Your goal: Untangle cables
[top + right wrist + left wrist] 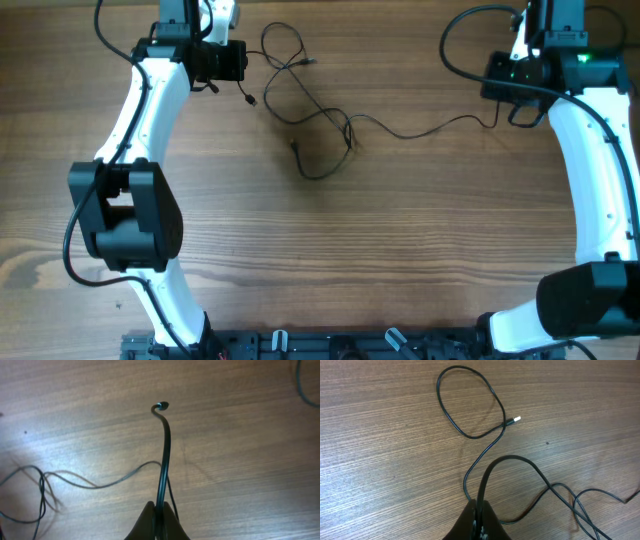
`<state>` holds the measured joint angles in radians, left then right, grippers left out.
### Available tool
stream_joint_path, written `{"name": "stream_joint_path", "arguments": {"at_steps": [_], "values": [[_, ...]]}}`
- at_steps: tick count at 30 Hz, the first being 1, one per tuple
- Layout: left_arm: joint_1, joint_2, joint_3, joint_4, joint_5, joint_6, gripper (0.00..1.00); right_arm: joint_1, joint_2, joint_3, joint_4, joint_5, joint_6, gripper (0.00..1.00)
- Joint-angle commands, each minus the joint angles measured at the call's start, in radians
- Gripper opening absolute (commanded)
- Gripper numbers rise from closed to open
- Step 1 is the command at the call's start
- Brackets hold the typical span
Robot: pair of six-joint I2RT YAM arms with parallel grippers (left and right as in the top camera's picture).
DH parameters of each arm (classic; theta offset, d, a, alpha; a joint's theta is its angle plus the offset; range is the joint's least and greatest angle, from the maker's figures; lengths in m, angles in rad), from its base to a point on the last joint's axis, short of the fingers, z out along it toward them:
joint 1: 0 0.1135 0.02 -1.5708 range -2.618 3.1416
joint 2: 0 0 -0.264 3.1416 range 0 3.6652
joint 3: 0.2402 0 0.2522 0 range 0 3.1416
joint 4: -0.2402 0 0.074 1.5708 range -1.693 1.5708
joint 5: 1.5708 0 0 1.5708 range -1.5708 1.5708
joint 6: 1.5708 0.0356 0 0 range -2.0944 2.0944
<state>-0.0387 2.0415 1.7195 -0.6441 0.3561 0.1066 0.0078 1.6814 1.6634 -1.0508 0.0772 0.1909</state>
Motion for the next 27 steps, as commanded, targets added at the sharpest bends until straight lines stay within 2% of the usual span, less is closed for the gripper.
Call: {"name": "stream_joint_path", "arguments": {"at_steps": [1,10,15,21,24,27], "values": [[-0.005,-0.061,0.001,0.0,0.022,-0.01,0.04,0.035,0.027,0.02,-0.008,-0.029,0.021,0.05],[-0.006,-0.078,0.001,-0.015,0.047,-0.01,0.1,0.122,0.044,0.01,0.005,-0.031,0.049,0.04],[-0.006,-0.078,0.001,-0.025,0.049,-0.01,0.18,0.124,0.048,0.01,0.013,-0.031,0.048,0.04],[-0.016,-0.078,0.001,-0.024,0.053,-0.01,0.19,0.124,0.049,0.01,0.014,-0.031,0.048,0.04],[-0.021,-0.078,0.001,-0.024,0.056,-0.01,0.3,0.124,0.049,0.01,0.013,-0.031,0.048,0.05],[-0.028,-0.078,0.001,-0.024,0.056,-0.01,0.3,0.124,0.049,0.01,0.013,-0.031,0.048,0.05]]}}
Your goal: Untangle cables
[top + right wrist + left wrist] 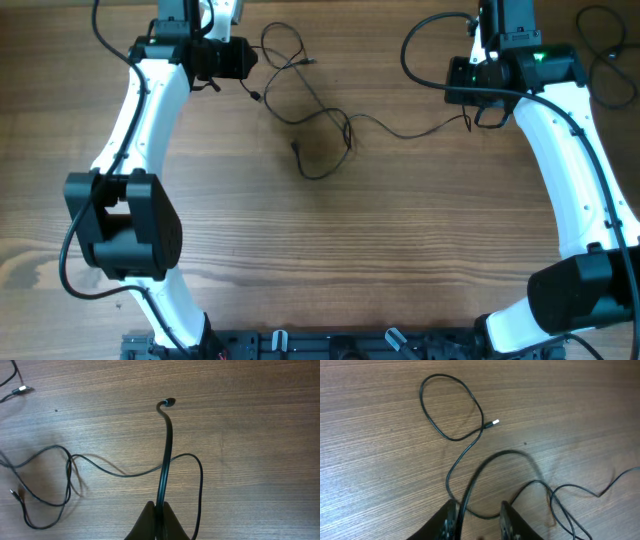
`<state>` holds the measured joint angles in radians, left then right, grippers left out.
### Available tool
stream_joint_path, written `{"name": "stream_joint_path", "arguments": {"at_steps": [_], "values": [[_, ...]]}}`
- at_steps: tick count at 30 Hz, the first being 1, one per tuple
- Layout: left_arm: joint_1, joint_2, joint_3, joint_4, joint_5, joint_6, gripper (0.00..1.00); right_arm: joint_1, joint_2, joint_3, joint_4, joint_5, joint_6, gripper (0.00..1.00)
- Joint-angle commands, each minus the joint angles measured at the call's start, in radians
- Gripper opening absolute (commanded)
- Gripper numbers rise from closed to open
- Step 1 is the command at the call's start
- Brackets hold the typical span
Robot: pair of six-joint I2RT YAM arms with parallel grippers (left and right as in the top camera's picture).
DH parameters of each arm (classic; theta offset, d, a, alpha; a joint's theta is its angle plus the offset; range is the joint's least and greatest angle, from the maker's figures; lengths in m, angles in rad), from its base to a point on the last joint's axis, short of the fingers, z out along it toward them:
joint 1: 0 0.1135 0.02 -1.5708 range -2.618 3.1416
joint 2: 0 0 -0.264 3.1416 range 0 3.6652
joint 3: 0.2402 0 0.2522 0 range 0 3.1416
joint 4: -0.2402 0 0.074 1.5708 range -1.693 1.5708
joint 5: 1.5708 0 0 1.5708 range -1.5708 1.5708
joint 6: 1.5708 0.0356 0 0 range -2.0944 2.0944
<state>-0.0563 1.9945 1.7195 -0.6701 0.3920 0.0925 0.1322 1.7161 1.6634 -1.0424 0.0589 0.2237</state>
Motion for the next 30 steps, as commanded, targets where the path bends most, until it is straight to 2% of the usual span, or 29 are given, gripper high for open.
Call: {"name": "stream_joint_path", "arguments": {"at_steps": [1,12,16,23,30], "values": [[-0.012,-0.031,0.001,0.002,0.021,0.004,0.3,0.0,0.014,0.01,0.005,-0.013,0.015,0.04],[-0.014,-0.031,0.001,0.003,0.023,0.004,0.32,0.0,0.014,0.01,0.005,-0.013,0.016,0.05],[-0.014,-0.031,0.001,0.002,0.05,0.003,0.44,0.0,0.014,0.01,0.005,-0.017,0.024,0.05],[-0.014,-0.045,0.001,-0.007,0.084,-0.008,0.48,0.0,0.015,-0.026,0.006,-0.027,0.07,0.05],[-0.014,-0.11,0.001,-0.028,0.083,-0.011,0.49,0.015,0.015,-0.174,0.055,-0.187,-0.057,0.05]]}}
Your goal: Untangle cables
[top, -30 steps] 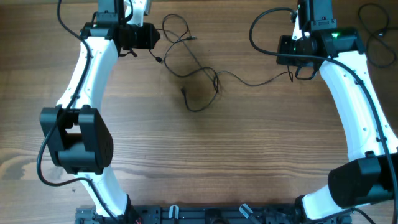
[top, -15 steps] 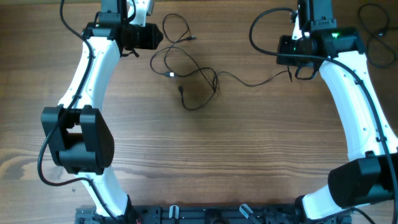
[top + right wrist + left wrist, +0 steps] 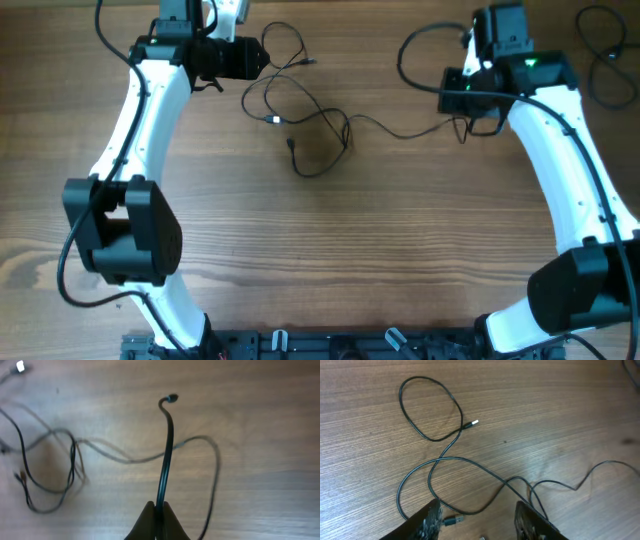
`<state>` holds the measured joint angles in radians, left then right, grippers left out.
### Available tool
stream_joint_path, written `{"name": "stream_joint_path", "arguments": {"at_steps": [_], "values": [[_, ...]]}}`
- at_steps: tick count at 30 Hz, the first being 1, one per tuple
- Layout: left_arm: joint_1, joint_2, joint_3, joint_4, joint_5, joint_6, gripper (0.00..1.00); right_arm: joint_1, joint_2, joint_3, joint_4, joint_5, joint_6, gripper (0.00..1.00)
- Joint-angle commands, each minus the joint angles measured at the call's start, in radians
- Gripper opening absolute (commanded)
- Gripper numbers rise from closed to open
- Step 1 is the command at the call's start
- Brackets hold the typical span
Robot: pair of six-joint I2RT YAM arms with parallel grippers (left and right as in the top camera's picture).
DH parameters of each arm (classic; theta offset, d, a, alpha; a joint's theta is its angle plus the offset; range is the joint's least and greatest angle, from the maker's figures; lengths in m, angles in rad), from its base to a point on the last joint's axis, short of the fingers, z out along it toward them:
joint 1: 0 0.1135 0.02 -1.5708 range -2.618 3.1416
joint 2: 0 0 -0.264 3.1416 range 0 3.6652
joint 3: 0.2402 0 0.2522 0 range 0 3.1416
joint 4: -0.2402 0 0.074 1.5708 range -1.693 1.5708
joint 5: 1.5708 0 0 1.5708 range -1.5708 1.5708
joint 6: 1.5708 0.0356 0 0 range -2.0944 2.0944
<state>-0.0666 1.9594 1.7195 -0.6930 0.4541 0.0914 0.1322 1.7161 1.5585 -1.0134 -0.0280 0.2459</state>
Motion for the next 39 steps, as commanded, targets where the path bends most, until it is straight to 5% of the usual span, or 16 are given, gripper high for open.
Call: {"name": "stream_joint_path", "arguments": {"at_steps": [1,5,6,7,9,34,39], "values": [[-0.003,-0.085,0.001,-0.009,0.021,-0.01,0.49,0.019,0.015,-0.085,0.036,-0.114,-0.091,0.05],[-0.004,-0.123,0.001,-0.03,0.021,-0.01,0.49,0.048,0.015,-0.16,0.109,-0.159,-0.118,0.13],[-0.004,-0.13,0.001,-0.033,0.021,-0.011,0.49,0.053,0.016,-0.17,0.121,-0.166,-0.118,0.17],[-0.004,-0.142,0.001,-0.039,0.021,-0.015,0.49,0.061,0.021,-0.185,0.144,-0.185,-0.126,0.32],[-0.004,-0.154,0.001,-0.047,0.022,-0.022,0.49,0.074,0.03,-0.198,0.176,-0.229,-0.147,0.39],[-0.029,-0.198,0.001,-0.178,0.021,-0.025,0.46,0.124,0.159,-0.21,0.397,-0.157,0.073,0.4],[-0.057,-0.198,0.001,-0.179,0.021,-0.025,0.46,0.135,0.204,-0.211,0.454,-0.107,0.067,0.51]]}}
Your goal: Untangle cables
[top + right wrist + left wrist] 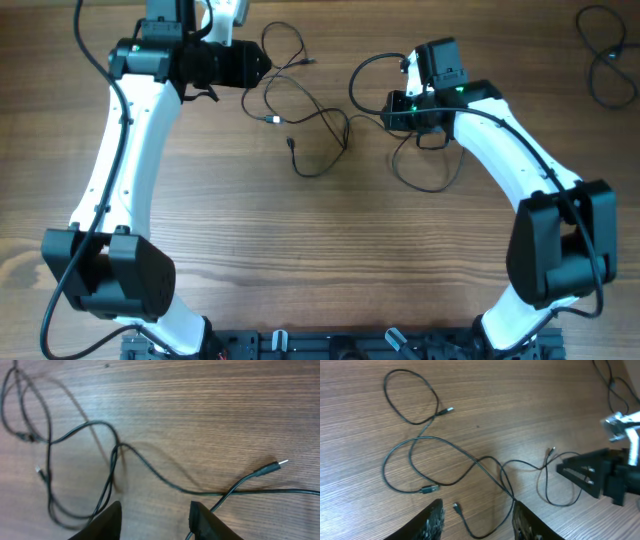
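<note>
Thin black cables lie tangled on the wooden table (320, 250), crossing in a knot (345, 128) at the middle back. My left gripper (477, 521) is open above them, and the loops, a USB plug (449, 410) and a small plug (455, 506) show below it. Just right of the knot my right gripper (155, 521) is open with nothing between its fingers. A cable end with a pin plug (272, 466) lies ahead of it, trailing into a loose loop (430, 189).
A separate coil of black cable (605, 65) lies at the far right back corner. The arms' base rail (330, 345) runs along the front edge. My right arm (592, 475) shows in the left wrist view, right of the tangle.
My right gripper was shut on a cable end; now it is open, further left by the knot, and that cable lies loose on the table. My left gripper stays open and sits higher.
Both grippers were first shut on cable ends at the back left and back right. Then the left one stood open with its cable between the fingers, later lying on the table. The right one carried its end leftward and is now open too.
</note>
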`<state>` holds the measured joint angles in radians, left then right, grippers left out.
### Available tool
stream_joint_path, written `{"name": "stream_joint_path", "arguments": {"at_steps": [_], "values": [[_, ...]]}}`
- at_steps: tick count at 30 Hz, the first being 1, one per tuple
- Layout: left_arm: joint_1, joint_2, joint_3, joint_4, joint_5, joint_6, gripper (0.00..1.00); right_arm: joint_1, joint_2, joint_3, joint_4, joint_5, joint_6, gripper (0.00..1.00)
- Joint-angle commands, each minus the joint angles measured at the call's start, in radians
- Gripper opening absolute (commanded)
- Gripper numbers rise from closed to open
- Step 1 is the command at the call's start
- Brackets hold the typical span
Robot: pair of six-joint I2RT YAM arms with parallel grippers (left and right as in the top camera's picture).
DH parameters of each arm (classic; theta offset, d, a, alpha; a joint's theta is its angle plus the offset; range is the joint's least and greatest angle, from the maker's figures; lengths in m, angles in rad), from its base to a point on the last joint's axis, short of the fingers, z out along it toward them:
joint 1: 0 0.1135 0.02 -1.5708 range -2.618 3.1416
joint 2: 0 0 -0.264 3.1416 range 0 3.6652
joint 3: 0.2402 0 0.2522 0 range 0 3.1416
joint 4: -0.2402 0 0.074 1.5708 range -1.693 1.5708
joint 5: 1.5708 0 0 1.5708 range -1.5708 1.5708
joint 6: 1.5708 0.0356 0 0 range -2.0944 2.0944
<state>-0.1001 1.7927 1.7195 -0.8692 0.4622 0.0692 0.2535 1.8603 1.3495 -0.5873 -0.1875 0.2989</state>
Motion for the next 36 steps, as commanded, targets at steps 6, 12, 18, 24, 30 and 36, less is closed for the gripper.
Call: {"name": "stream_joint_path", "arguments": {"at_steps": [6,12,18,24,30,36], "values": [[-0.052,-0.033,0.001,-0.003,0.013,-0.003,0.46,0.018,0.154,-0.002,0.066,0.049,-0.108,0.56],[-0.061,-0.037,0.001,-0.006,0.013,-0.003,0.46,0.018,0.181,-0.002,0.107,0.044,-0.143,0.57],[-0.062,-0.043,0.001,-0.011,0.013,-0.003,0.46,0.018,0.192,-0.002,0.132,-0.04,-0.214,0.57],[-0.062,-0.066,0.001,-0.011,0.013,-0.003,0.47,0.018,0.203,-0.002,0.126,-0.078,-0.275,0.53],[-0.062,-0.109,0.001,-0.014,0.013,-0.002,0.47,0.018,0.203,-0.002,0.119,-0.088,-0.299,0.49],[-0.061,-0.162,0.001,-0.024,0.013,-0.002,0.49,0.018,0.209,-0.002,0.117,-0.088,-0.299,0.4]]}}
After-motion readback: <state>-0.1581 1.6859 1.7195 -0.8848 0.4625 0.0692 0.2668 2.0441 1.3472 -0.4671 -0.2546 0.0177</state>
